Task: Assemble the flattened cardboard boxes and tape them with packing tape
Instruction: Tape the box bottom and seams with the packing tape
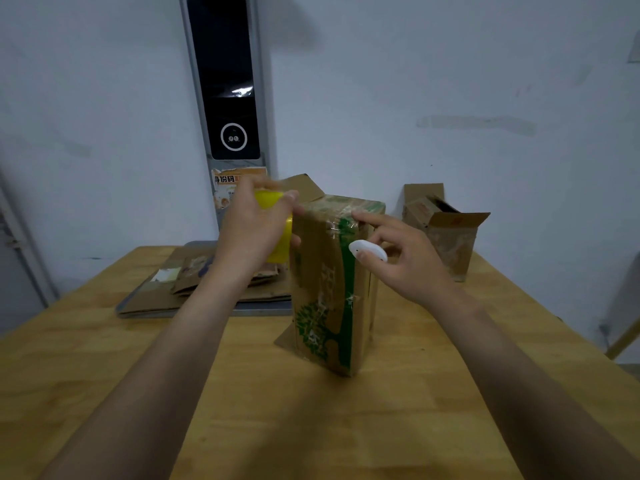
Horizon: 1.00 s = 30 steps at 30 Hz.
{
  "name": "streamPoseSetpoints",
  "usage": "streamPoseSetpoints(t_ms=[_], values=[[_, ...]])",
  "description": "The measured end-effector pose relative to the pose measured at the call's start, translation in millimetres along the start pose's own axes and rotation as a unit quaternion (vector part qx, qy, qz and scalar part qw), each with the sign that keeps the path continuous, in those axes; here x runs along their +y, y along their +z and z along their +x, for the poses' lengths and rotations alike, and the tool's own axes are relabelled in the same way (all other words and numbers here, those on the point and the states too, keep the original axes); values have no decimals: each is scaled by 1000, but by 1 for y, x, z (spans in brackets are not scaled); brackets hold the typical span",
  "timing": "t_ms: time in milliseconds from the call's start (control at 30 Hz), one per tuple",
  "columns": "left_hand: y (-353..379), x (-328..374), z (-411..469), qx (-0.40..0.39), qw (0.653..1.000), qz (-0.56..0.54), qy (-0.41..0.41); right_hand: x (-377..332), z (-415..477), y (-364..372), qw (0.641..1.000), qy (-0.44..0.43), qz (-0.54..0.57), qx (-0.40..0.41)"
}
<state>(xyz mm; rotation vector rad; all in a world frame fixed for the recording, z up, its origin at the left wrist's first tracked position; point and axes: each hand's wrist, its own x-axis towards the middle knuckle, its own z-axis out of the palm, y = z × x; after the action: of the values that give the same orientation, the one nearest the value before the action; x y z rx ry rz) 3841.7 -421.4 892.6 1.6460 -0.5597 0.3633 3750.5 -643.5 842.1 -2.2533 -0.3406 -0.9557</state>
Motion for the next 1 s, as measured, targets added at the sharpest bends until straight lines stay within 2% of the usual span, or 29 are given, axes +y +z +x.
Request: streamPoseSetpoints(t_ms=[67, 100, 167, 233, 300, 333, 400, 467, 500, 633, 733, 800, 833, 900, 967, 1000], values=[[10, 7, 8, 17, 981, 153, 121, -1, 2, -1, 1000, 6, 10, 0], [16, 10, 12, 6, 965, 211, 154, -1, 3, -1, 1000, 16, 24, -3], [28, 11, 19, -41, 942, 289, 167, 1, 3, -2, 995, 29, 91, 11], [37, 5, 22, -73, 924, 336, 165, 7, -3, -5, 987, 36, 132, 82], [40, -4, 22, -64, 929, 324, 166, 25, -18, -9, 982, 78, 92, 147], [41, -8, 21, -54, 935, 309, 164, 38, -29, -8, 983, 111, 50, 135], [42, -13, 21, -39, 942, 292, 164, 68, -54, 1, 977, 202, -74, -8], [45, -15, 21, -32, 943, 288, 165, 97, -83, 16, 923, 273, -216, -162], [46, -15, 21, -31, 943, 286, 166, 107, -95, 23, 897, 289, -263, -205], [47, -17, 21, -26, 947, 274, 168, 133, -124, 45, 855, 322, -285, -291], [46, -19, 21, -28, 948, 268, 168, 141, -124, 49, 853, 325, -264, -312], [44, -18, 24, -43, 949, 268, 164, 135, -105, 41, 870, 321, -258, -273], [42, -18, 27, -52, 948, 269, 162, 127, -89, 35, 895, 301, -246, -219], [40, -16, 31, -66, 946, 273, 161, 102, -50, 21, 957, 208, -202, -27], [39, -17, 33, -71, 946, 274, 158, 68, -10, 12, 976, 101, -130, 141], [39, -17, 34, -71, 947, 273, 156, 52, 9, 11, 977, 66, -100, 174]])
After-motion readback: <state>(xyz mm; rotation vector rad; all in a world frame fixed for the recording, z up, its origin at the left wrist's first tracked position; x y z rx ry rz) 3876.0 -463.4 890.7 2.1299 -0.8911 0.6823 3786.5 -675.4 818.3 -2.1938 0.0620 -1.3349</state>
